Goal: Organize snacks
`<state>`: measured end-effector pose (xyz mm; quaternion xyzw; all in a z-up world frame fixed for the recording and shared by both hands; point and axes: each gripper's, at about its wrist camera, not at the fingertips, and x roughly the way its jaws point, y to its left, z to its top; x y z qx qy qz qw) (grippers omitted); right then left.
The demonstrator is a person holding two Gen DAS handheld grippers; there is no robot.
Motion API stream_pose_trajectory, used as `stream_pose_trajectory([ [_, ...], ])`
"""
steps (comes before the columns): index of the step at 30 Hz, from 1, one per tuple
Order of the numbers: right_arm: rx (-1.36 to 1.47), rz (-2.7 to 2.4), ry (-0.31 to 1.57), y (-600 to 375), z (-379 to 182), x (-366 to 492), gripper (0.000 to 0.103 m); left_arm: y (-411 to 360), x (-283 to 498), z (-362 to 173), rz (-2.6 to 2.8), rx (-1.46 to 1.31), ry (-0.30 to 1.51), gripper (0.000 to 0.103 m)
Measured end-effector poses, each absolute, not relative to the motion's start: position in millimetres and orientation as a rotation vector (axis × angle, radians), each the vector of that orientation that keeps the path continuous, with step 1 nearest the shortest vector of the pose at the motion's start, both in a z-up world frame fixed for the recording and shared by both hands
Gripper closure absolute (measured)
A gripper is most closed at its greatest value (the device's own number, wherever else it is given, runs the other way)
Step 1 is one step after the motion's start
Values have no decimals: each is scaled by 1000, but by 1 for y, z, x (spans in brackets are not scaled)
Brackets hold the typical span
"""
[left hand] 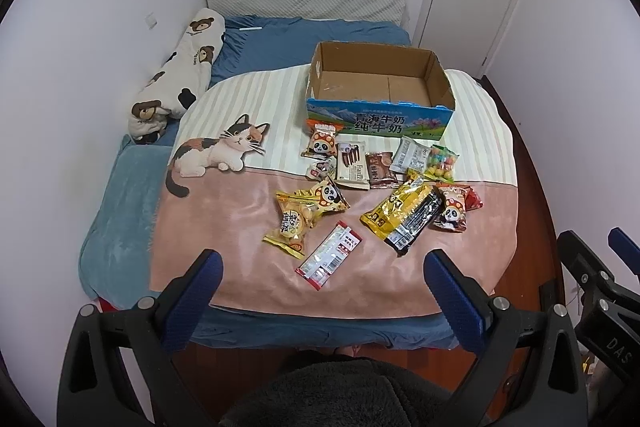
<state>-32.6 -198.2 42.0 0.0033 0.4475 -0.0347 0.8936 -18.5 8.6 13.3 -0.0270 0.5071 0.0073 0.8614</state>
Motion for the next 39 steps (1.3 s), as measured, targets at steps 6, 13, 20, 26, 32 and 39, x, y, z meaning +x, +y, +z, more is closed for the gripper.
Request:
stream_pose_trajectory([
  [6, 9, -69, 931, -198, 43, -32, 0, 9, -20, 13, 15, -56, 1061, 0],
  [13, 7, -71, 928, -196, 43, -33, 0, 12, -21, 15, 5, -56, 1058, 0],
  [20, 9, -79, 932, -196, 43, -25, 0, 9, -17, 16, -1, -57, 1063, 0],
  [26, 13, -77, 933, -199, 41, -21, 0, 8, -12, 15, 0, -57, 1067, 0],
  [32, 13, -75, 935, -197, 39, -19, 0, 8, -11, 14, -3, -57, 1069, 0],
  [39, 18, -69, 938, -197, 38, -18, 0, 8, -9, 14, -3, -60, 1073, 0],
])
